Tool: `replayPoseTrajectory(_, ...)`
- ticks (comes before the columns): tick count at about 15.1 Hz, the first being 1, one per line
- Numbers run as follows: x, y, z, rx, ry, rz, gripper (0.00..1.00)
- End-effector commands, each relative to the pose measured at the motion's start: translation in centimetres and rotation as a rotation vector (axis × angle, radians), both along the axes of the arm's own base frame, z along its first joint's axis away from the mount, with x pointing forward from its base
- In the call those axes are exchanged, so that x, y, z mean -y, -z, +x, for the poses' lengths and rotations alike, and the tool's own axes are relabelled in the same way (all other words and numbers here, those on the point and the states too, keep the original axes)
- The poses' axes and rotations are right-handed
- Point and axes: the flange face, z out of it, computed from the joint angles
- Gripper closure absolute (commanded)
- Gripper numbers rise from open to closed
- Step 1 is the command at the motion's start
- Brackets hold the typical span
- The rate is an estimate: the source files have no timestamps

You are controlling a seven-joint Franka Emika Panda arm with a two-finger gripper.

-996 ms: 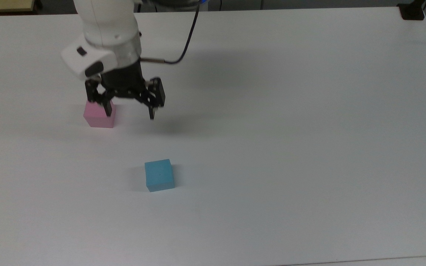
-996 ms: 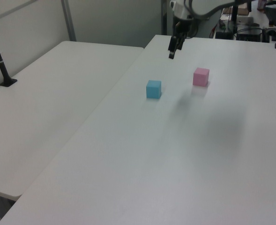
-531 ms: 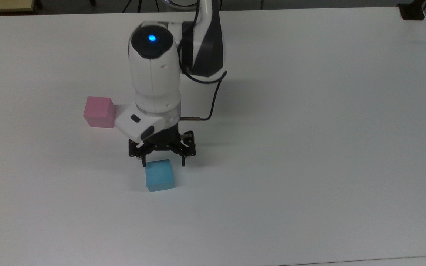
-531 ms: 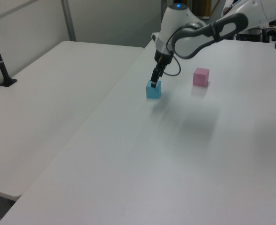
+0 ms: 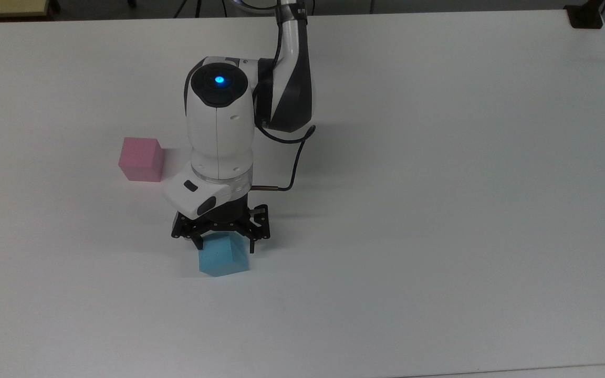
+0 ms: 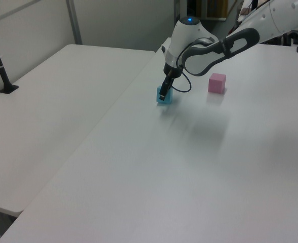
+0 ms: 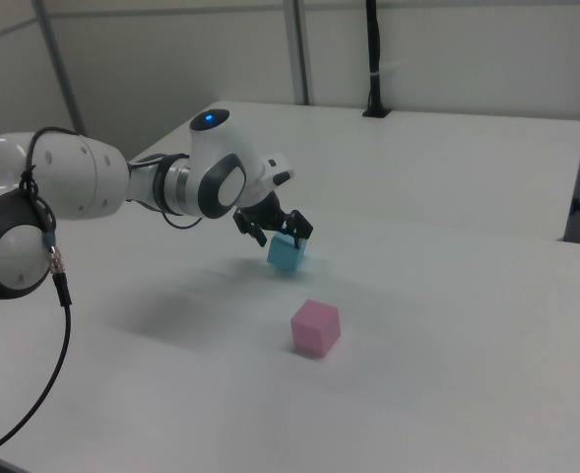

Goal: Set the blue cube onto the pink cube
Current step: 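Close the gripper around the light-blue cube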

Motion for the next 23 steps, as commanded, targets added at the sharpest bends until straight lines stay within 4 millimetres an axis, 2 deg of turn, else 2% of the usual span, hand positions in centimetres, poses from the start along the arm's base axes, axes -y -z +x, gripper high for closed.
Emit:
replayPoseTrajectory(1,-2.7,-0.1,0.3,0.020,-0.032,-0.015,0.00)
replayPoseTrajectory(6,-3.0,-1.7,0.2,0.034,-0.031,-0.011,0.00)
replayPoseTrajectory(7,-2.8,-2.1,0.3,0.039,-0.031,-0.015,0.00)
replayPoseTrajectory(8,-1.9,-3.3,0.7,0.063,-0.021,-0.024,0.00)
replayPoseTrajectory(10,-0.4,-3.8,0.8,0.063,-0.007,-0.042,0.00)
replayPoseTrajectory(12,-0.2,-3.6,0.8,0.058,-0.018,-0.048,0.00)
replayPoseTrajectory(15,-0.4,-2.2,0.6,0.038,-0.029,-0.052,0.00)
replayPoseTrajectory(20,-0.9,-2.1,0.6,0.038,-0.029,-0.046,0.00)
replayPoseTrajectory(23,-0.7,-0.5,0.4,0.015,-0.032,-0.053,0.00)
